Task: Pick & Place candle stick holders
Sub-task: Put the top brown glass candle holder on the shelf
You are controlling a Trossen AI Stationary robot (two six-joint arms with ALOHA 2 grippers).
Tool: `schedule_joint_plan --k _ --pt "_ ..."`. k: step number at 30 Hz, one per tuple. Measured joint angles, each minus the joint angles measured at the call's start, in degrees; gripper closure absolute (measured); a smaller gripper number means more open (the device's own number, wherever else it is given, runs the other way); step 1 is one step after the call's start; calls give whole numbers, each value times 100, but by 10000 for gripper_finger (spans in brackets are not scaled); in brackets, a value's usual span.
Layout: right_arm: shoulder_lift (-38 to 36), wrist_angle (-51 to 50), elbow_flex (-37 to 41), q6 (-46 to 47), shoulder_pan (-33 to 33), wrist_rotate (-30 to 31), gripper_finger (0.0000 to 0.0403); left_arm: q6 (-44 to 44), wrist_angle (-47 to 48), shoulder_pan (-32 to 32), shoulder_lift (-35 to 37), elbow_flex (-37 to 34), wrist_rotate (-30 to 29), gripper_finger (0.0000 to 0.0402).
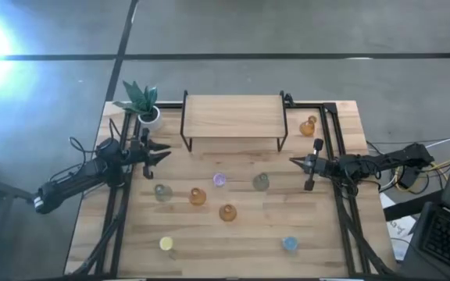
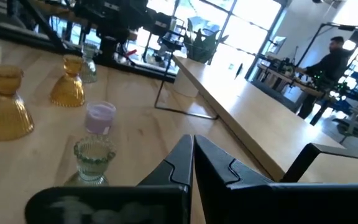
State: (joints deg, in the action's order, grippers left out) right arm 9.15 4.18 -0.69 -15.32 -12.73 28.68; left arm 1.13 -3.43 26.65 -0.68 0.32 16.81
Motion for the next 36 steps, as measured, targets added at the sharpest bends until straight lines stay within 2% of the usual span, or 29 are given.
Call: schedule_joint_plan --k 16,21,30,36 --pt "0 222 0 -371 2 130 394 0 0 1 0 0 0 298" --pt "-2 754 0 228 2 134 394 0 0 1 0 0 -1 298" --pt "1 804 0 1223 0 130 394 0 1 1 0 0 -1 298" --pt "0 810 0 1347 0 127 394 0 0 1 1 0 -1 298"
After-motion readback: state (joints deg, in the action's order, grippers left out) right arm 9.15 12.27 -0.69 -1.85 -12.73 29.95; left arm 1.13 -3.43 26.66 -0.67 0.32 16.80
